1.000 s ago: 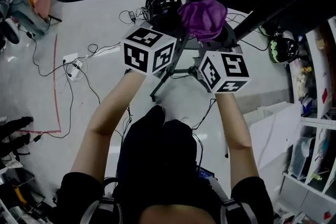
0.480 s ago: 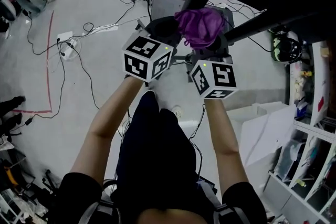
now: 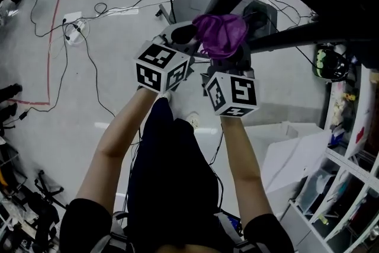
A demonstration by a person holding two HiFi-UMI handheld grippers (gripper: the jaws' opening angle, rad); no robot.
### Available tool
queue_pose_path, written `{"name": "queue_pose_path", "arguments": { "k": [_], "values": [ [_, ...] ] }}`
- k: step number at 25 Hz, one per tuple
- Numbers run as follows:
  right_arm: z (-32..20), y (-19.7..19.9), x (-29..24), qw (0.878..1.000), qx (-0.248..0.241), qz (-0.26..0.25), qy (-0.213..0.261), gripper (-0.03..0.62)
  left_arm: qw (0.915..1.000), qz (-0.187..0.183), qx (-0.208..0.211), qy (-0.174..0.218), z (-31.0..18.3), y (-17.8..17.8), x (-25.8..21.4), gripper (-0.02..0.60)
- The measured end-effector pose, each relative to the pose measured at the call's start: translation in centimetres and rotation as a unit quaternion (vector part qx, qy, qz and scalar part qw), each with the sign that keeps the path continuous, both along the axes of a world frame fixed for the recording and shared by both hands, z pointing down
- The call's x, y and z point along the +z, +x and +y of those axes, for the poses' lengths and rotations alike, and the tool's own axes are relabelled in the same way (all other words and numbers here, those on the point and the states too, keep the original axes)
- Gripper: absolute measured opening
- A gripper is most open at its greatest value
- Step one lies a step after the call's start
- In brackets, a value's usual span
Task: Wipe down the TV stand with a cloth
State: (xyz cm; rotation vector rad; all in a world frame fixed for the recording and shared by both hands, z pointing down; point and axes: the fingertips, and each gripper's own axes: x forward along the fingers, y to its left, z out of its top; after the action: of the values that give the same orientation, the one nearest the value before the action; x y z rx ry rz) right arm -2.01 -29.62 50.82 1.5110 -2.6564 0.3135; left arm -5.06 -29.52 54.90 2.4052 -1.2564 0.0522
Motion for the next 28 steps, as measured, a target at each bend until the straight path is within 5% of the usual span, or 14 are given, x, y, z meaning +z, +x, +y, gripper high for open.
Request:
{"name": "queue_pose_path", "arguments": {
  "k": [28],
  "values": [
    [0.4,0.2,22.8,1.0,-0.007,0.025,0.003,0.064,0.9991,0.007,-0.022,-0.034,0.1,0.5,23.1,0.006]
  ]
}}
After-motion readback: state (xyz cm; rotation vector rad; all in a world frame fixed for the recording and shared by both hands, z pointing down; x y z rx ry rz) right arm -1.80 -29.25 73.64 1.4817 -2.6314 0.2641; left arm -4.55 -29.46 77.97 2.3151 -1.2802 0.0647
